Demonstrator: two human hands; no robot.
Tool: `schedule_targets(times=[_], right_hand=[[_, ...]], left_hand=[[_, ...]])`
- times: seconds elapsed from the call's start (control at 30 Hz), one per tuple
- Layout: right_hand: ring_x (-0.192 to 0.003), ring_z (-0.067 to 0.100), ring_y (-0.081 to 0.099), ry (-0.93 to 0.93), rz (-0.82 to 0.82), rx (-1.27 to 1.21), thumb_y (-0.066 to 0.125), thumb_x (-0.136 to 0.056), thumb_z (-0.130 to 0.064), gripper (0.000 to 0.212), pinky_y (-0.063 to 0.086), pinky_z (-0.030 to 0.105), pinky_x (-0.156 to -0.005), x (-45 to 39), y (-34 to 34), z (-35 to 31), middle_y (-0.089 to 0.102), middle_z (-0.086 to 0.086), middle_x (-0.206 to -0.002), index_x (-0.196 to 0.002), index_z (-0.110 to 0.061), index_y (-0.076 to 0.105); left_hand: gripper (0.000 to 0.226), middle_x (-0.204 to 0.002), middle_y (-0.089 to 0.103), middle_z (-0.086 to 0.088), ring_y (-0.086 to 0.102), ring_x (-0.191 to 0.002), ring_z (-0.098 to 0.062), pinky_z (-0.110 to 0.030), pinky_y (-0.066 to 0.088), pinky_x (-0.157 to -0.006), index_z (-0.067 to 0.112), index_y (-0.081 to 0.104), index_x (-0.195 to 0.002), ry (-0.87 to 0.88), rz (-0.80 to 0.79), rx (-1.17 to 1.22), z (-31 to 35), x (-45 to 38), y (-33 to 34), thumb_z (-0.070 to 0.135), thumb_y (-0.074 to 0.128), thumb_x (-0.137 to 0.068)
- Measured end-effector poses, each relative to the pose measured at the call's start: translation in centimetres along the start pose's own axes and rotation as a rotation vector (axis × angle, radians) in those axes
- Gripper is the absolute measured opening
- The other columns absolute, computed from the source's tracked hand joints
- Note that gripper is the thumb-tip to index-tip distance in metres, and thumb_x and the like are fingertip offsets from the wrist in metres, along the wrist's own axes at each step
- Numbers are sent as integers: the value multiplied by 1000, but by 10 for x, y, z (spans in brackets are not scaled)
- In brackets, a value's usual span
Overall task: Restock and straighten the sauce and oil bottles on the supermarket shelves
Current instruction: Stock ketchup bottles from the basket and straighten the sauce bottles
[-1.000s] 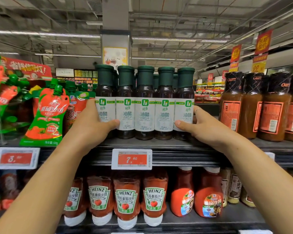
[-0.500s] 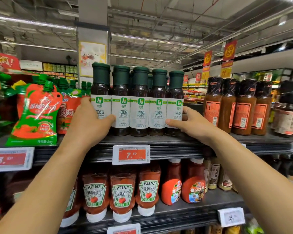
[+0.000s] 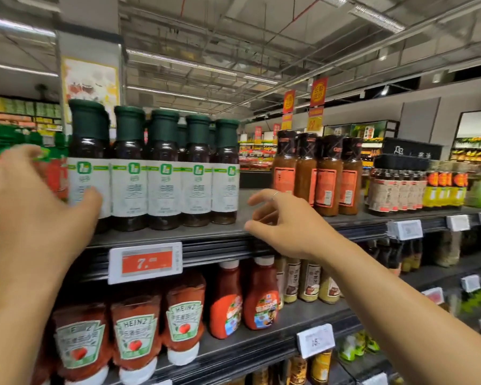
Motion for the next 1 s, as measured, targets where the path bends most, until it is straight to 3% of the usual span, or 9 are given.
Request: schedule_targets(times=[0.13,0.27,0.4,0.53,0.6,0.67,0.8,0.9,1.0], right_hand=[[-98,2,65,-112,-69,53,65,-92,-42,31,51,21,-85,15,-12,14,72,-15,-108,-121,-32,67],[-100,3,66,-195,-77,32,65,-93,-36,25,54,28,-93,17,-39,45,73,-12,-109,-116,-27,70],[-92,1,67,-281,-23,-33,67,-93,-29,19,54,26,-87,7,-74,75,74,-12,-101,-111,-26,72],[-83,4,67,-369,90,-53,67,-89,-25,15,56,29,-79,-13,-110,81,74,-10,-91,-102,-23,73],[-84,7,66,-402,181,-64,66,-87,-22,16,57,31,-78,-24,-129,78,73,-9,-91,-102,-22,73],[-91,12,66,-441,280,-42,66,-86,-20,21,56,31,-82,-36,-148,70,72,-4,-97,-106,-19,72],[-115,23,52,-506,368,150,64,-86,-27,37,46,36,-96,-68,-173,46,62,2,-117,-122,-22,64],[-131,28,40,-484,216,325,61,-90,-36,49,39,44,-106,-98,-165,37,52,3,-136,-138,-29,52],[-135,29,45,-463,31,472,56,-96,-42,52,39,48,-109,-120,-145,38,52,5,-143,-146,-31,45]], left_hand=[[56,-114,62,17,63,-105,-8,-43,54,-93,44,50,-131,171,67,-17,93,58,18,63,64,-80],[33,-94,66,23,65,-81,7,-12,48,-66,42,55,-104,338,-149,82,215,132,87,43,67,-74],[48,-103,66,7,65,-96,-16,-28,48,-77,24,58,-114,234,-393,-89,255,148,178,38,82,-75],[78,-100,63,-13,61,-96,-36,-38,42,-71,9,51,-103,208,-343,-256,283,133,225,65,69,-51],[101,-107,64,-16,62,-101,-38,-36,42,-70,7,51,-112,180,-385,-320,287,128,244,73,59,-35],[118,-113,62,-14,62,-104,-36,-36,45,-71,8,49,-121,145,-399,-335,283,126,254,80,69,-30],[115,-129,55,-17,56,-117,-36,-46,51,-89,6,41,-132,134,-316,-357,268,124,262,70,89,-49],[96,-115,61,-9,60,-105,-30,-39,51,-76,13,44,-121,83,-353,-260,254,124,271,63,91,-54],[76,-101,63,4,63,-96,-19,-28,45,-67,22,50,-114,67,-371,-133,246,125,273,51,94,-59]])
Point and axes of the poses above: each hand's wrist, its own x-axis away from the middle knuckle, its own y-axis out of the palm, z = x × y, the point moved 8 cm from there along -x, towards the middle knuckle
